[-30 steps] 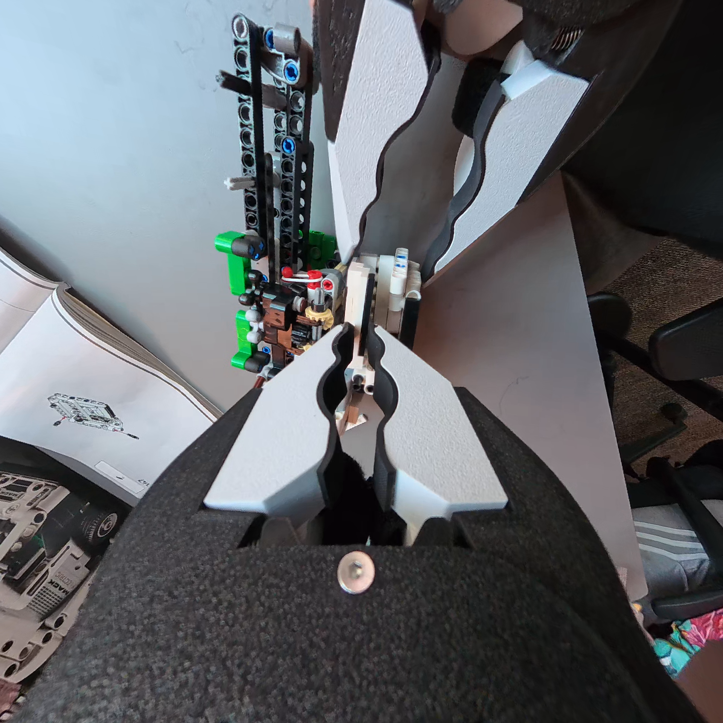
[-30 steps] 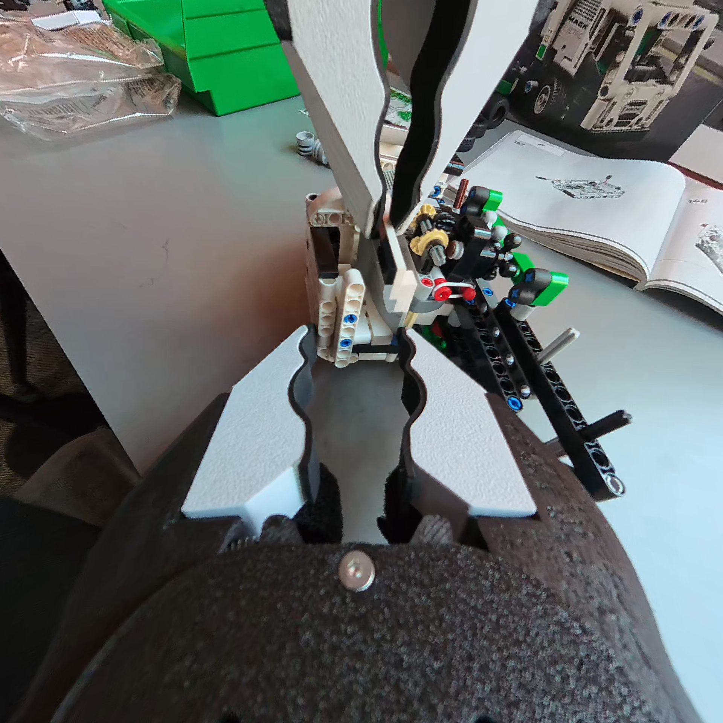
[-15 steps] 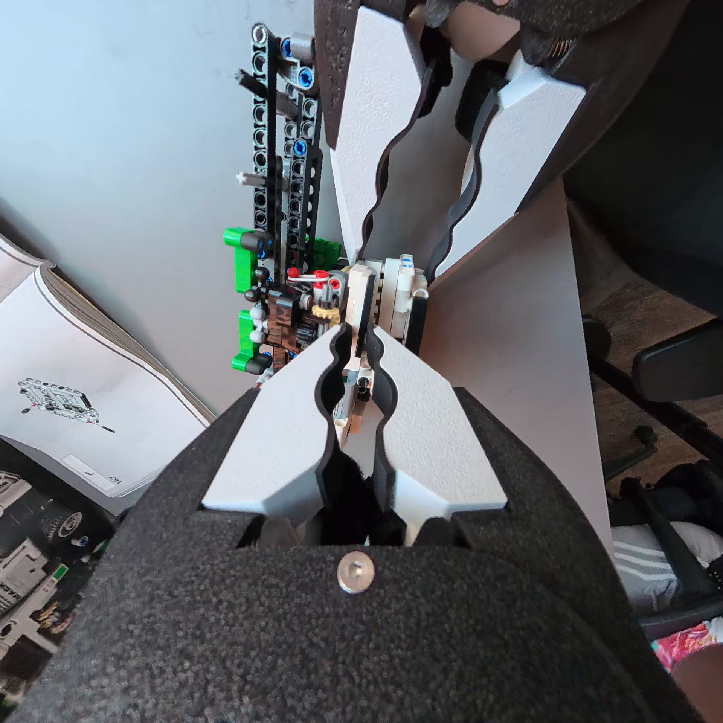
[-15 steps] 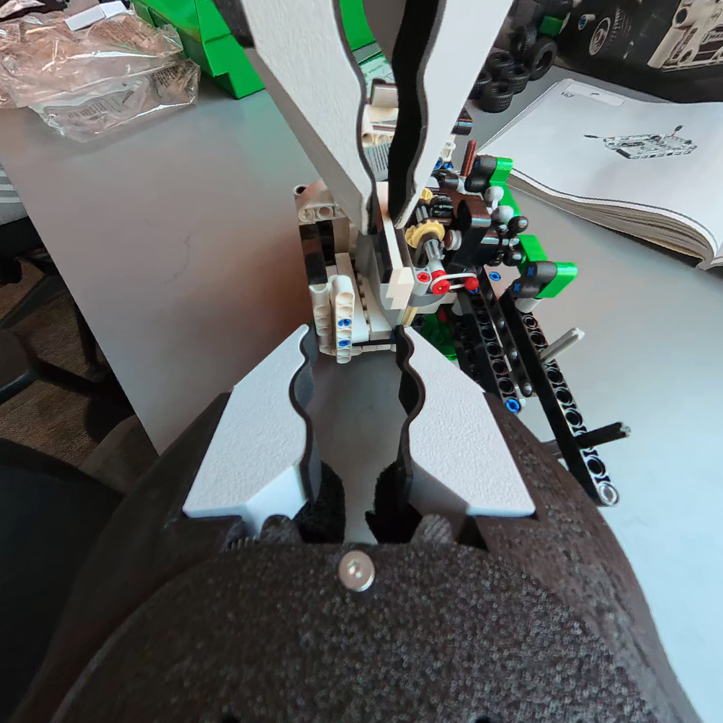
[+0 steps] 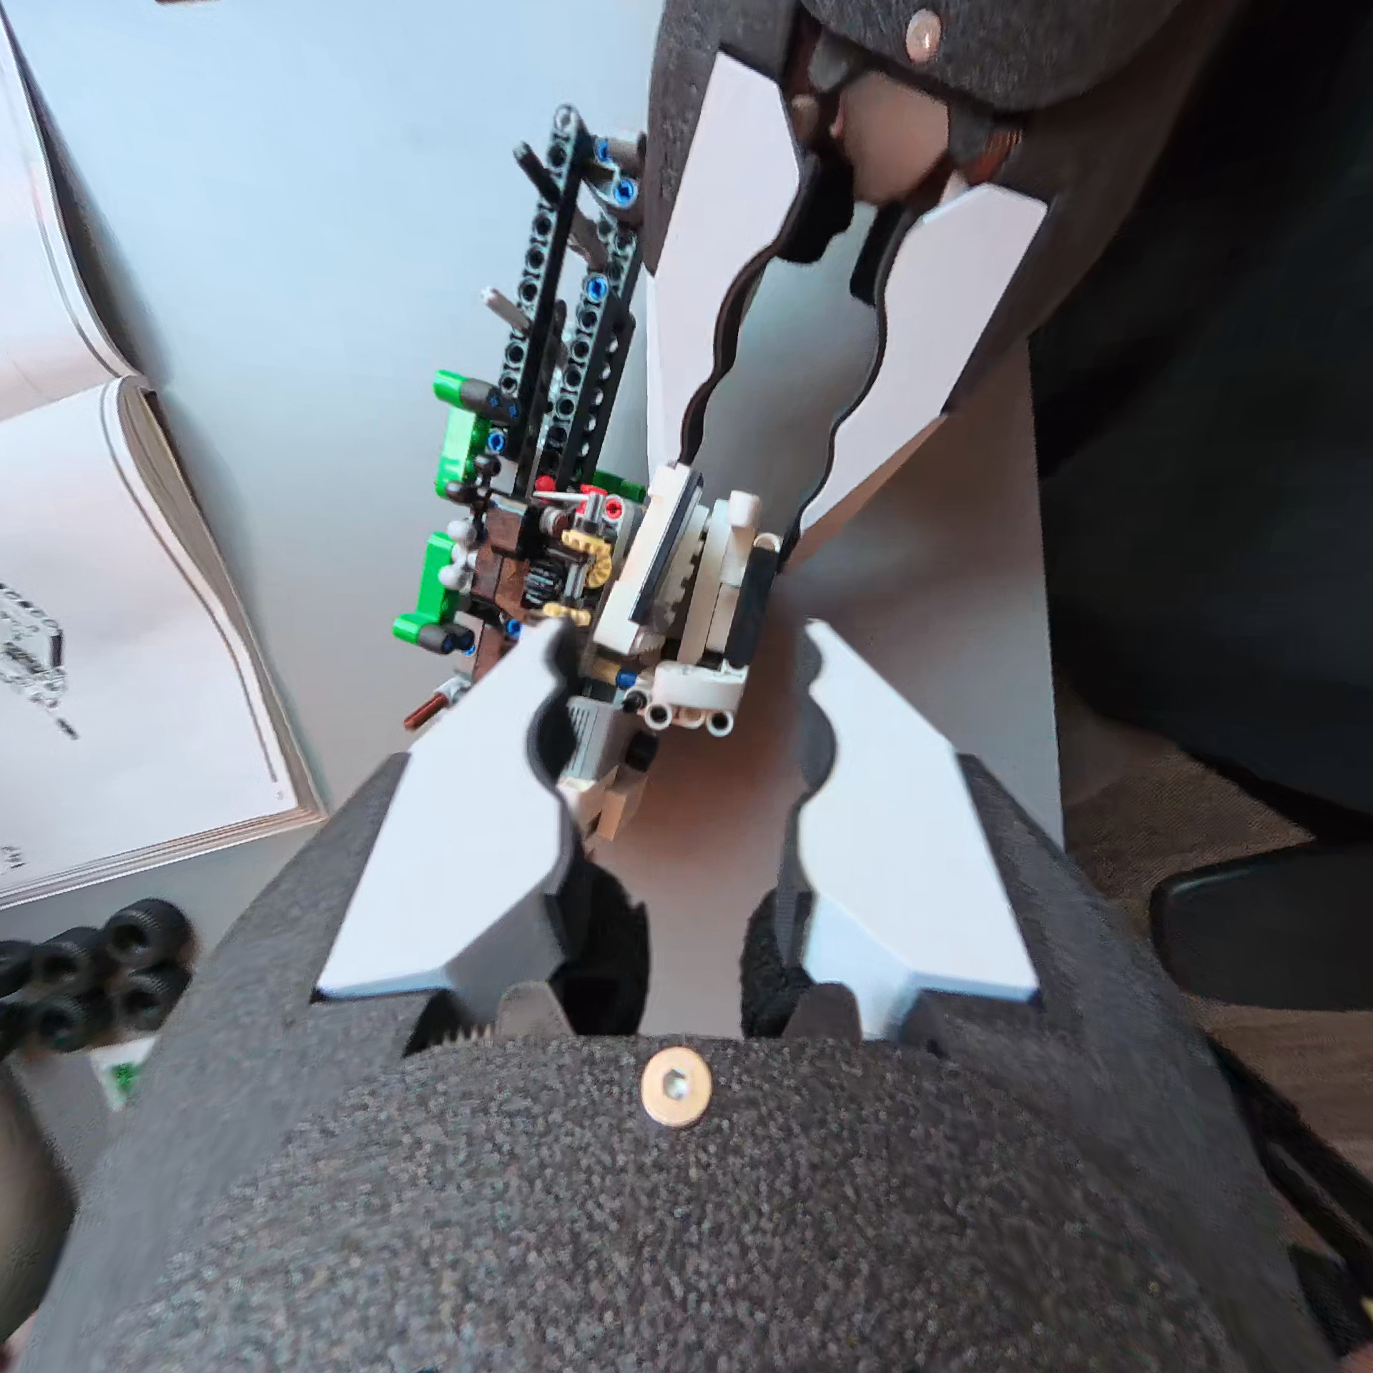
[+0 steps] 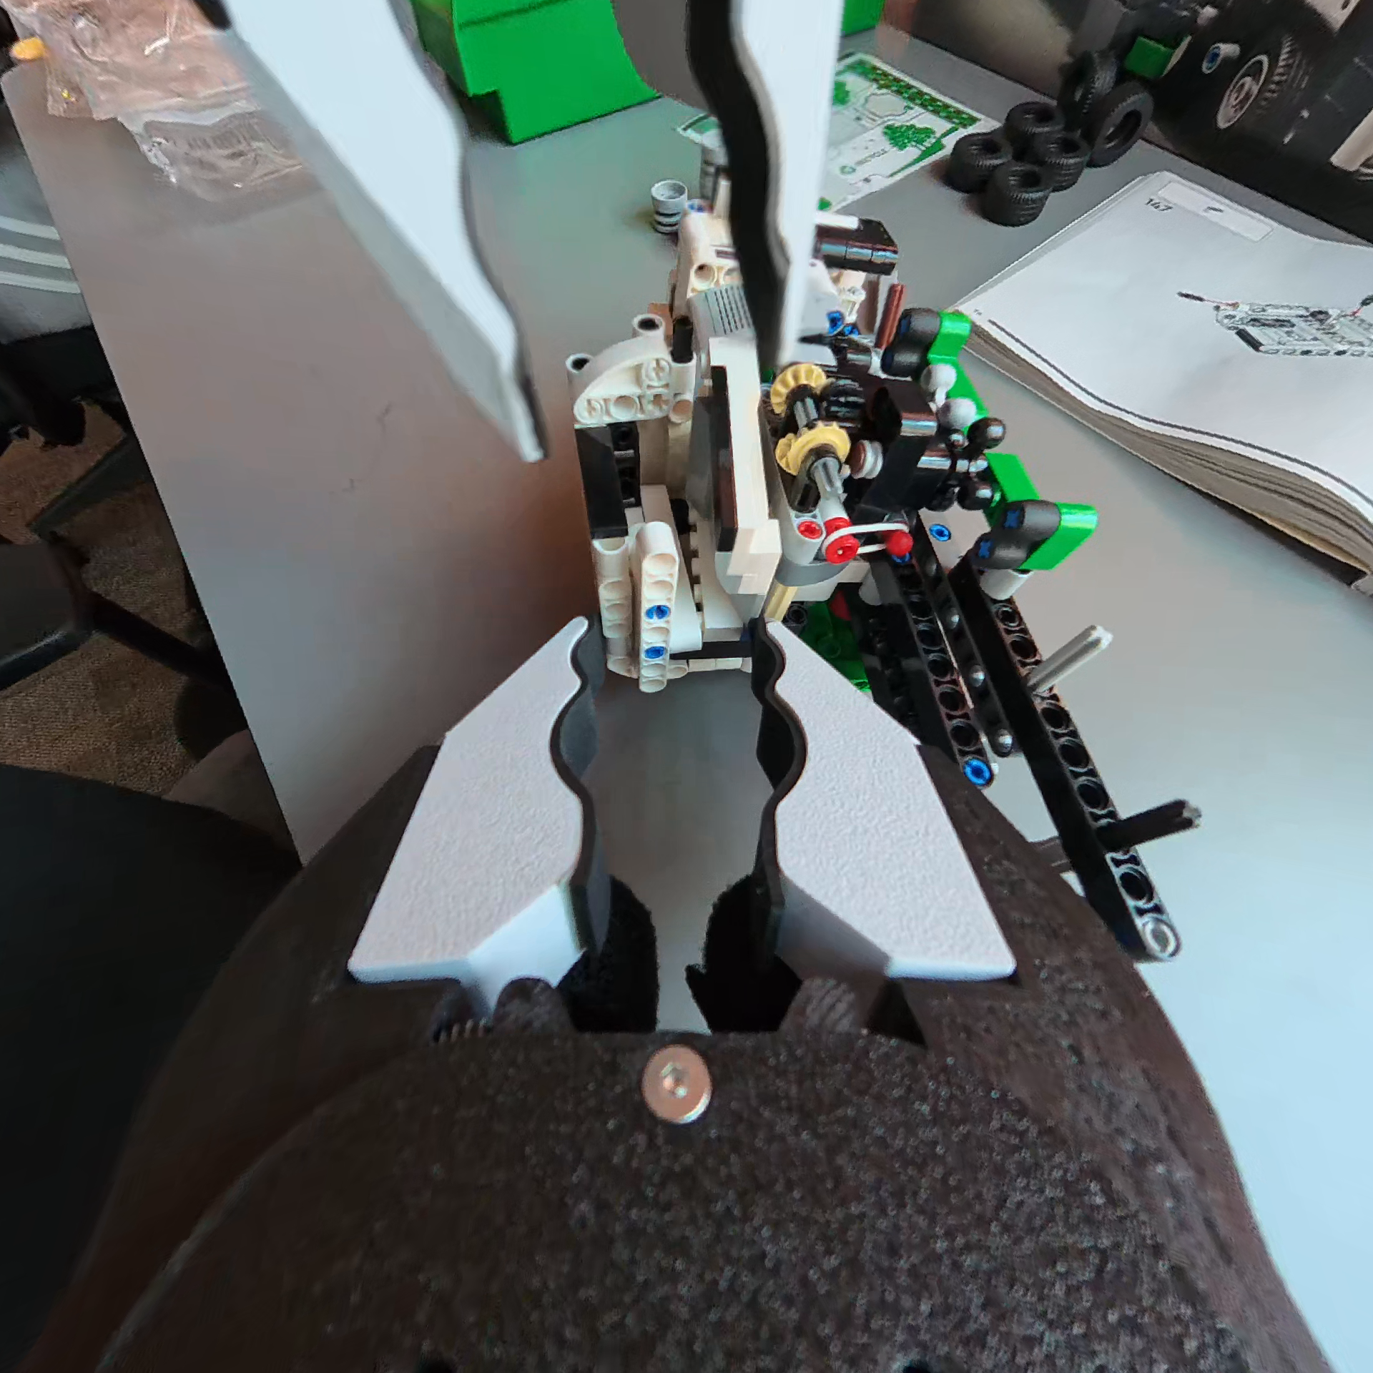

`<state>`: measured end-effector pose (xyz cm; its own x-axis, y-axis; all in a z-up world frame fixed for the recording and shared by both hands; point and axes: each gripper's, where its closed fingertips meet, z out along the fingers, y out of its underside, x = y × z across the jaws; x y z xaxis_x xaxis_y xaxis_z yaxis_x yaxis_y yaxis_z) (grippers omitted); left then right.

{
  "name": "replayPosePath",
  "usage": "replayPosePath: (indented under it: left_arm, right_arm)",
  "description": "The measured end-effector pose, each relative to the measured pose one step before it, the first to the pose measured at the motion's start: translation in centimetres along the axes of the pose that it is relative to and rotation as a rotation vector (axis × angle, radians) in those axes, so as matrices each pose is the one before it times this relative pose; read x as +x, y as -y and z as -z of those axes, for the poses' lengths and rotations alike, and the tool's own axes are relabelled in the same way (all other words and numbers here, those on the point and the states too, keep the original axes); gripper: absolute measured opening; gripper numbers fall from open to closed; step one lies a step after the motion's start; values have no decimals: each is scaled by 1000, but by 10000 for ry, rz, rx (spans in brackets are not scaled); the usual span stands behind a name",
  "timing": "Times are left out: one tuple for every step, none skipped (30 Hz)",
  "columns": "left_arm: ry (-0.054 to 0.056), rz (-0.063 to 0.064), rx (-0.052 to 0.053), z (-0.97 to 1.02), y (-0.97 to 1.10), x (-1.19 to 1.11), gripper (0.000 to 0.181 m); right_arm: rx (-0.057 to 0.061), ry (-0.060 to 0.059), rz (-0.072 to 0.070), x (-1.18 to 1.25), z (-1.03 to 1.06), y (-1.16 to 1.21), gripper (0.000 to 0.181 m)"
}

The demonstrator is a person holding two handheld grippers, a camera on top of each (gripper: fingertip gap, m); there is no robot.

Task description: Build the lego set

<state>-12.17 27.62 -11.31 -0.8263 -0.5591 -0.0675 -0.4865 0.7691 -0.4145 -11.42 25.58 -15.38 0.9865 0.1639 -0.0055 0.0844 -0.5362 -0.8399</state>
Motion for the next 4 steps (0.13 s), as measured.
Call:
replayPosePath:
  left_arm:
    - [276, -115, -112, 239, -21, -260, 45]
    - [296, -116, 67, 199, 192, -236, 47]
    - [38, -127, 79, 22, 128, 214, 47]
    - [-77, -91, -20, -168, -78, 369, 47]
  right_arm:
    - [-66, 31, 32, 27, -7, 14, 39]
    - [-73, 38, 71, 10, 13, -17, 39]
    - [-45, 50, -34, 25, 27, 1, 39]
    - [-19, 53, -50, 16, 10, 1, 39]
